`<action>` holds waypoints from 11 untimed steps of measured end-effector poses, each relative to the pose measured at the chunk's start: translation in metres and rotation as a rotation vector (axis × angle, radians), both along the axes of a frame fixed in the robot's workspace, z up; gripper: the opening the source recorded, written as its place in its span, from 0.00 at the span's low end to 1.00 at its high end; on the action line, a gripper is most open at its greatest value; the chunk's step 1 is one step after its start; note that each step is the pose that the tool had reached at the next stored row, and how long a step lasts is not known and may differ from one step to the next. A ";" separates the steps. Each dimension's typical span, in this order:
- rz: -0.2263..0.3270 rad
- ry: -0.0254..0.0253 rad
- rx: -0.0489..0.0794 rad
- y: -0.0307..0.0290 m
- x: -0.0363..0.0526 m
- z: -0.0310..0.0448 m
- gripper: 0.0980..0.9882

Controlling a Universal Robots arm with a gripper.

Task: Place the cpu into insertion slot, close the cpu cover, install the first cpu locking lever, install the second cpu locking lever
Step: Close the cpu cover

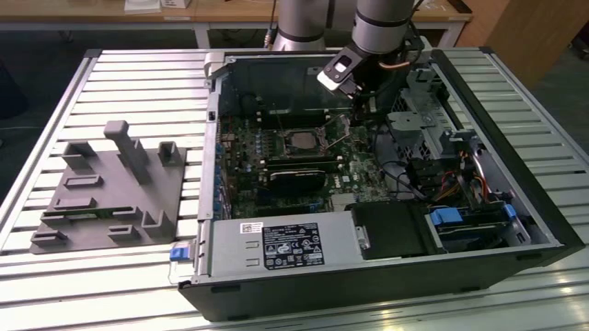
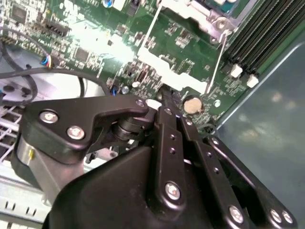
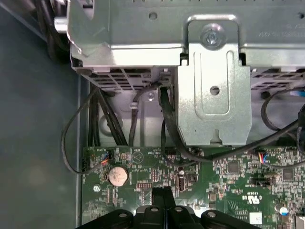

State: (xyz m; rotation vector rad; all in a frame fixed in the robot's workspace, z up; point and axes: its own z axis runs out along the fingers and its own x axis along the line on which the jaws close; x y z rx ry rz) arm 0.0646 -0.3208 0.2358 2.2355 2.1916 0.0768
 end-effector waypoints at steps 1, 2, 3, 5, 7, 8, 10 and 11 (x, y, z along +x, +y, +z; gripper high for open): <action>0.000 0.0148 0.000 0.0000 0.0001 -0.0002 0.01; 0.000 0.0210 0.000 0.0000 0.0002 -0.0002 0.01; 0.000 0.0217 0.000 0.0000 0.0002 -0.0002 0.01; 0.000 0.0218 0.000 0.0000 0.0002 -0.0002 0.01; 0.000 0.0219 0.000 0.0000 0.0001 -0.0002 0.01; 0.000 0.0219 0.000 -0.0001 -0.0002 -0.0003 0.01; 0.000 0.0218 0.000 -0.0001 -0.0024 -0.0003 0.01; 0.000 0.0214 0.000 -0.0001 -0.0045 -0.0003 0.01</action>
